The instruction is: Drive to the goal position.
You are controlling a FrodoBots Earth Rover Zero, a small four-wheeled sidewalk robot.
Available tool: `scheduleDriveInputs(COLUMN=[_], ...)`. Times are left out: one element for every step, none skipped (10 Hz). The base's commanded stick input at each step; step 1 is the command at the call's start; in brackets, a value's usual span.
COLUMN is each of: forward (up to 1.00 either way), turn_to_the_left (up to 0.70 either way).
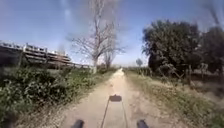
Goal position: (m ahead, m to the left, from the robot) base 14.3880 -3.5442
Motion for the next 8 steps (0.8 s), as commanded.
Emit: scheduleDriveInputs(forward=[0.70, 0.70, 0.70, 0.70, 0.70, 0.70, 0.70, 0.70], turn_to_the_left=[-0.02, -0.07, -0.14, -0.22, -0.15, 0.00, 0.00, 0.00])
